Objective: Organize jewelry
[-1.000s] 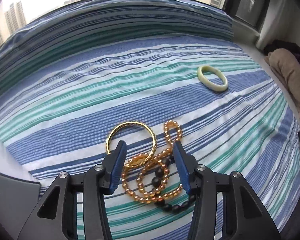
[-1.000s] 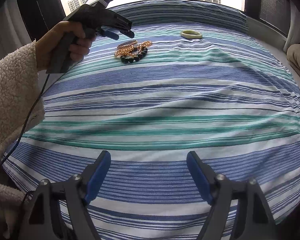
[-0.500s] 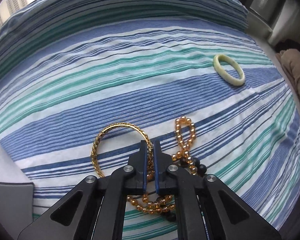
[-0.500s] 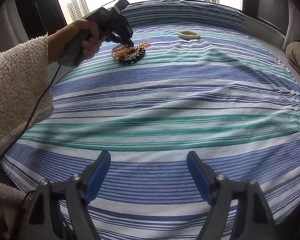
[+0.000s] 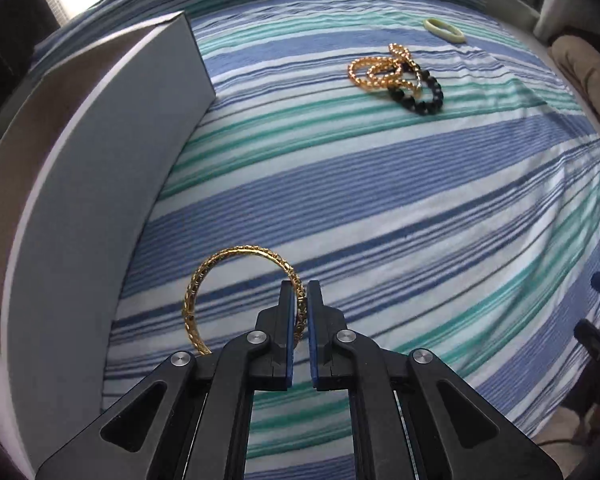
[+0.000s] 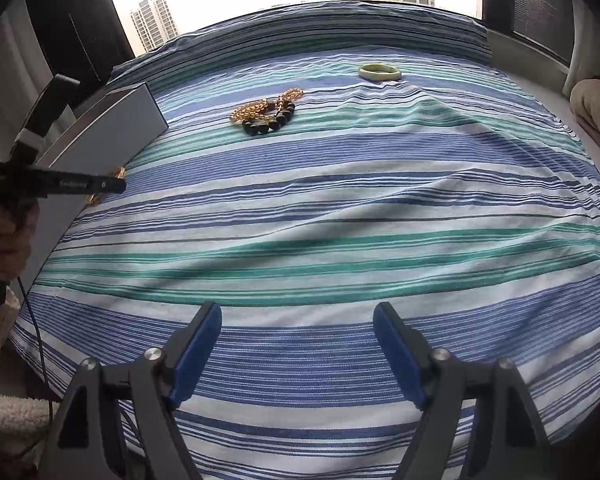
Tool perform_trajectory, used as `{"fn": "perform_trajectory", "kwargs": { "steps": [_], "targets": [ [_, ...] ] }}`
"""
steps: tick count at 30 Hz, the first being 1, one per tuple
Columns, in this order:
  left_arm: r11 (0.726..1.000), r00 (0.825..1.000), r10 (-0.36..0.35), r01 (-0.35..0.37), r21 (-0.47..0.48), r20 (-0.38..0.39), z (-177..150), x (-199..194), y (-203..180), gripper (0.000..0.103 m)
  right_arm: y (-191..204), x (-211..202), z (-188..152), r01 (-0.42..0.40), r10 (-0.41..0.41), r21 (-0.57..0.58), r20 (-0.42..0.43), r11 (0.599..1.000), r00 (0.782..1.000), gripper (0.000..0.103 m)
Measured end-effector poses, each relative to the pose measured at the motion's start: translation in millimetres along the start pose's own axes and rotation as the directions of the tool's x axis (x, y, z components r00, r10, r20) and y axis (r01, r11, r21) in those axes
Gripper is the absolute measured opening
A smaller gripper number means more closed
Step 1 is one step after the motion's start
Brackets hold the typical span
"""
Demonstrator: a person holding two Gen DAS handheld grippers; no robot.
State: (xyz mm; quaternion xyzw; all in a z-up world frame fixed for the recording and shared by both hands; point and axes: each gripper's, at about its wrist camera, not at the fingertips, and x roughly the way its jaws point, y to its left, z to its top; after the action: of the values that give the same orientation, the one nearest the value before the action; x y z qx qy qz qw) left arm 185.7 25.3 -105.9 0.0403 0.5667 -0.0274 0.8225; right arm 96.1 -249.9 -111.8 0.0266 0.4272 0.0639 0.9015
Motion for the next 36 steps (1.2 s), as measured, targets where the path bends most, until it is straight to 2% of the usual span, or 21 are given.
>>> {"fn": "perform_trajectory", "kwargs": {
  "steps": [4, 7, 8, 9, 11, 15, 20, 23, 26, 28, 29, 30, 31, 32, 33, 36],
  "targets": [
    [0.999, 1.000, 0.003, -0.002, -0.053, 0.011, -35, 4, 3, 0.004, 8, 5, 8, -0.037, 0.037, -0.015, -0.028, 0.999, 0.999, 0.080],
    [0.997, 0.998, 0.014, -0.010, -0.079, 0.061, -44, 4, 2, 0.012, 6, 7, 27, -0.101, 0.101, -0.006, -0.043, 0.995, 0.994, 0.080],
    [0.997, 0.997, 0.020, -0.014, -0.079, 0.071, -45, 3, -1, 0.026, 4, 8, 37, -0.119, 0.119, 0.001, -0.045, 0.993, 0.992, 0.080],
    [0.996, 0.997, 0.020, -0.014, -0.084, 0.080, -45, 2, 0, 0.048, 0, 9, 49, -0.140, 0.140, 0.010, -0.047, 0.990, 0.989, 0.080],
    [0.994, 0.994, 0.003, 0.009, -0.112, 0.112, -48, -5, 2, 0.064, -8, 16, 80, -0.202, 0.203, 0.040, -0.044, 0.979, 0.978, 0.080],
    [0.983, 0.988, -0.052, 0.077, -0.169, 0.144, -57, -17, 10, 0.065, -24, 55, 158, -0.255, 0.259, 0.077, -0.044, 0.964, 0.965, 0.080],
    [0.967, 0.982, -0.062, 0.103, -0.232, 0.177, -77, -37, 27, 0.065, -30, 139, 239, -0.266, 0.287, 0.156, -0.130, 0.951, 0.949, 0.079],
    [0.960, 0.981, -0.050, 0.100, -0.263, 0.189, -88, -47, 38, 0.065, -17, 183, 261, -0.221, 0.248, 0.138, -0.220, 0.965, 0.944, 0.079],
    [0.951, 0.981, -0.046, 0.101, -0.292, 0.190, -97, -49, 50, 0.065, 8, 209, 267, -0.180, 0.186, 0.047, -0.299, 0.982, 0.936, 0.079],
    [0.943, 0.981, -0.055, 0.112, -0.313, 0.185, -101, -47, 57, 0.065, 24, 216, 268, -0.122, 0.104, -0.042, -0.307, 0.992, 0.946, 0.073],
    [0.939, 0.981, -0.060, 0.117, -0.323, 0.183, -103, -46, 59, 0.065, 32, 218, 269, -0.107, 0.077, -0.084, -0.307, 0.991, 0.949, 0.060],
    [0.936, 0.982, -0.062, 0.120, -0.330, 0.181, -104, -46, 60, 0.065, 38, 220, 270, -0.078, 0.038, -0.124, -0.300, 0.989, 0.953, 0.042],
    [0.935, 0.982, -0.063, 0.121, -0.334, 0.180, -106, -46, 61, 0.065, 42, 220, 271, -0.061, 0.014, -0.149, -0.296, 0.987, 0.955, 0.035],
    [0.934, 0.981, -0.063, 0.122, -0.336, 0.181, -107, -46, 63, 0.065, 45, 221, 273, -0.075, 0.028, -0.146, -0.299, 0.986, 0.954, 0.019],
    [0.934, 0.981, -0.063, 0.122, -0.336, 0.183, -108, -47, 63, 0.065, 46, 220, 274, -0.088, 0.044, -0.133, -0.300, 0.987, 0.953, 0.008],
    [0.933, 0.981, -0.060, 0.122, -0.339, 0.186, -113, -49, 65, 0.065, 58, 212, 272, -0.081, 0.034, -0.173, -0.259, 0.982, 0.965, 0.008]
  ]
}}
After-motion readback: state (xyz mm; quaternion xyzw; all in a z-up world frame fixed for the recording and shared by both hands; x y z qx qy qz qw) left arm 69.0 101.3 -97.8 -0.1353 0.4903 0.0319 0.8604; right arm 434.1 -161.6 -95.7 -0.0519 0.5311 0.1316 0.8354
